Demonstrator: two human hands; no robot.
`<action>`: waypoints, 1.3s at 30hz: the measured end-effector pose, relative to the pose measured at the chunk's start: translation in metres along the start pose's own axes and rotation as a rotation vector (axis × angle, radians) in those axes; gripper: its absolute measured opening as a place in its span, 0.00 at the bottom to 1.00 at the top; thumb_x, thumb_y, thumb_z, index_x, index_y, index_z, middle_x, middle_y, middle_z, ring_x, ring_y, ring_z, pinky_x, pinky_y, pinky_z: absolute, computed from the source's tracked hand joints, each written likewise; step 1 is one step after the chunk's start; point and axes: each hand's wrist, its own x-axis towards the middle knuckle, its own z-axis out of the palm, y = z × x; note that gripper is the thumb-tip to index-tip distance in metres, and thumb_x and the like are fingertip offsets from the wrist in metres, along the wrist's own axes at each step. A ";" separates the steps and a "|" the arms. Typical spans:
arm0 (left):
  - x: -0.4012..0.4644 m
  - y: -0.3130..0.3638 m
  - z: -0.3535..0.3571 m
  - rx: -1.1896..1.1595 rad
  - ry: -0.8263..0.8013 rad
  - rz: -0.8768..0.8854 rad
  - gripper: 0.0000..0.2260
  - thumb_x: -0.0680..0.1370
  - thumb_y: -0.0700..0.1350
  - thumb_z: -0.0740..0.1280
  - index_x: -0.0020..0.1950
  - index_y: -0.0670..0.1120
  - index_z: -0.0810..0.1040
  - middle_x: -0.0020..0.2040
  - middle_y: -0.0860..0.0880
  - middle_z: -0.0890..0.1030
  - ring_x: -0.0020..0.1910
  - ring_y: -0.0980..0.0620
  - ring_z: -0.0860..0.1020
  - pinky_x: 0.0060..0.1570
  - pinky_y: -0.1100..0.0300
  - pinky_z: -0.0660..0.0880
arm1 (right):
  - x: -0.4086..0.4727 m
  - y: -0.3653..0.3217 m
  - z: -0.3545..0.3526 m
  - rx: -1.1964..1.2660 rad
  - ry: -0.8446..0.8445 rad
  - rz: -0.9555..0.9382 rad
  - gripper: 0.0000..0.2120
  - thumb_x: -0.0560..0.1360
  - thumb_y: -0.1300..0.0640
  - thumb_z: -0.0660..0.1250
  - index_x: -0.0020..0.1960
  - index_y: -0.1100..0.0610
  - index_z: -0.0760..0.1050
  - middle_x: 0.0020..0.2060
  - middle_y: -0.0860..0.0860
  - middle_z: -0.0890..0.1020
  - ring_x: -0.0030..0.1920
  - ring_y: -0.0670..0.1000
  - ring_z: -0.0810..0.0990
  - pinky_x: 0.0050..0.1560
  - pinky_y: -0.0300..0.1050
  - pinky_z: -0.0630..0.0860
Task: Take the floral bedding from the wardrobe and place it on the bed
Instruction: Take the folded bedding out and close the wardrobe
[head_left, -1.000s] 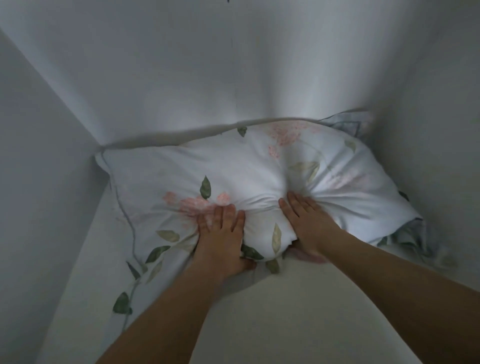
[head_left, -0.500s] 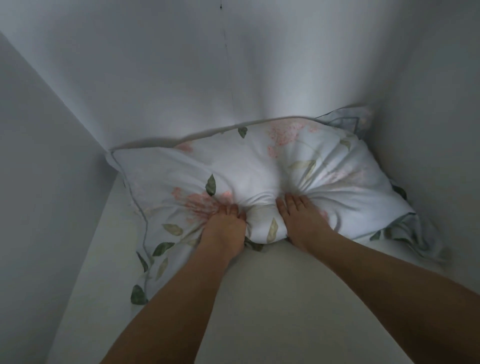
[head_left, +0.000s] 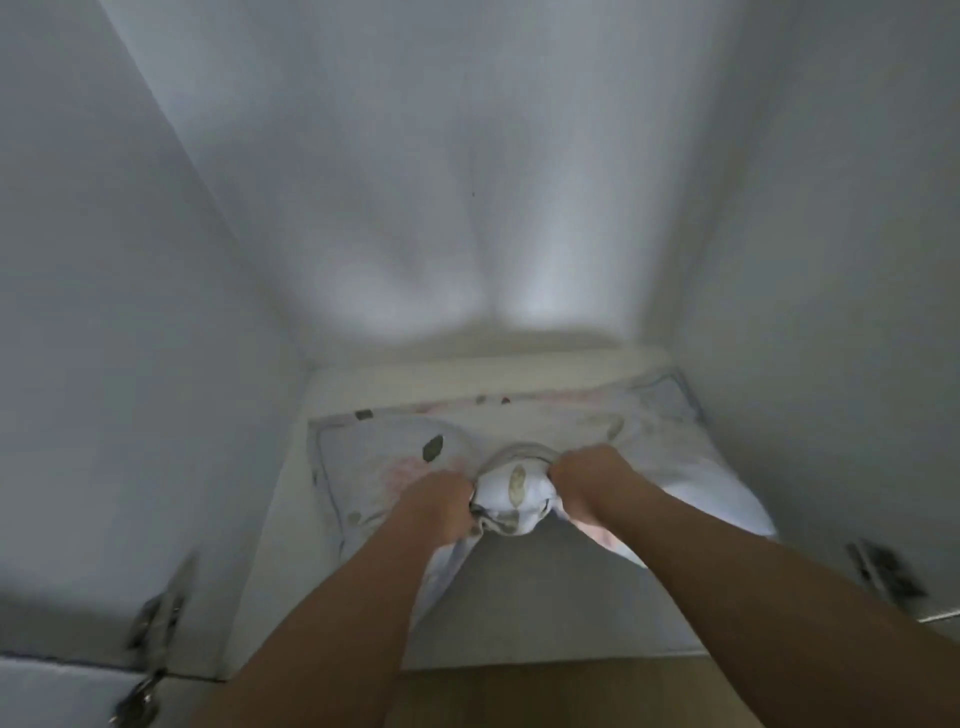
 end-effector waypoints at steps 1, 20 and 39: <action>-0.018 0.001 -0.037 -0.015 0.042 -0.034 0.15 0.78 0.48 0.64 0.62 0.43 0.76 0.60 0.44 0.79 0.58 0.45 0.77 0.60 0.54 0.72 | -0.019 0.006 -0.037 0.016 0.032 0.010 0.10 0.75 0.56 0.64 0.54 0.54 0.79 0.52 0.51 0.83 0.52 0.55 0.83 0.46 0.44 0.72; -0.479 0.108 -0.605 -0.251 0.436 -0.034 0.09 0.73 0.37 0.62 0.34 0.46 0.70 0.43 0.41 0.81 0.39 0.46 0.73 0.39 0.60 0.65 | -0.443 0.105 -0.568 0.261 0.442 0.043 0.19 0.72 0.45 0.61 0.60 0.52 0.69 0.54 0.49 0.80 0.53 0.54 0.81 0.49 0.46 0.75; -0.574 0.039 -0.566 -0.365 0.501 -0.058 0.12 0.72 0.36 0.64 0.30 0.45 0.70 0.35 0.43 0.79 0.35 0.47 0.75 0.34 0.61 0.67 | -0.471 -0.019 -0.622 0.242 0.264 0.047 0.15 0.73 0.53 0.65 0.59 0.53 0.75 0.54 0.52 0.80 0.53 0.55 0.80 0.51 0.45 0.75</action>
